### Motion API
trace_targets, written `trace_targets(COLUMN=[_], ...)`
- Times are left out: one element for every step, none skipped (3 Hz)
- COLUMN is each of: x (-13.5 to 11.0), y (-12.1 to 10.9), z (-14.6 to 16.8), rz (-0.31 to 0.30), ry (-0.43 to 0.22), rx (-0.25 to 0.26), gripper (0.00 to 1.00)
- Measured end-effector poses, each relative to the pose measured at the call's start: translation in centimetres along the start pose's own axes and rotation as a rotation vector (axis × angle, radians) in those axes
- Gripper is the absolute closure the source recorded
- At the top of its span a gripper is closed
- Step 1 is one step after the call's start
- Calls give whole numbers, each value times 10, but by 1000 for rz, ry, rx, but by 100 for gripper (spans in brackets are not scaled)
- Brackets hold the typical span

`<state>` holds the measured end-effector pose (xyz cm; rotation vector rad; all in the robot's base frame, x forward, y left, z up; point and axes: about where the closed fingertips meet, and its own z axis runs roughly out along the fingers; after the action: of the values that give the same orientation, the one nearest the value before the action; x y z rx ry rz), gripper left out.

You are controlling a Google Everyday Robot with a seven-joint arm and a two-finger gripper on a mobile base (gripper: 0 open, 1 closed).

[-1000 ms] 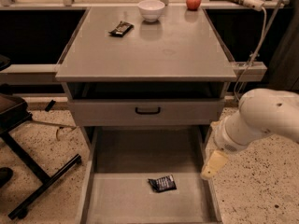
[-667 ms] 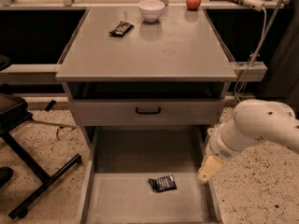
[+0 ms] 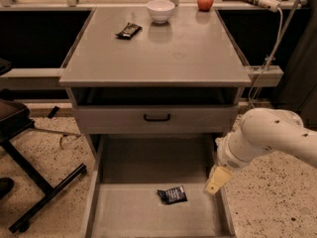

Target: Pick rxbar blueberry from middle drawer and place on counter

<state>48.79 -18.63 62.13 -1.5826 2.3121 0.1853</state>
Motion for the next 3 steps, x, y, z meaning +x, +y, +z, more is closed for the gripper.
trace_targets(x=[-5, -1, 6], y=[-4, -6, -9], z=[33, 83, 122], rz=[-2, 33, 76], ry=[1, -14, -54], rx=[-18, -24, -9], gripper=[0, 0, 0])
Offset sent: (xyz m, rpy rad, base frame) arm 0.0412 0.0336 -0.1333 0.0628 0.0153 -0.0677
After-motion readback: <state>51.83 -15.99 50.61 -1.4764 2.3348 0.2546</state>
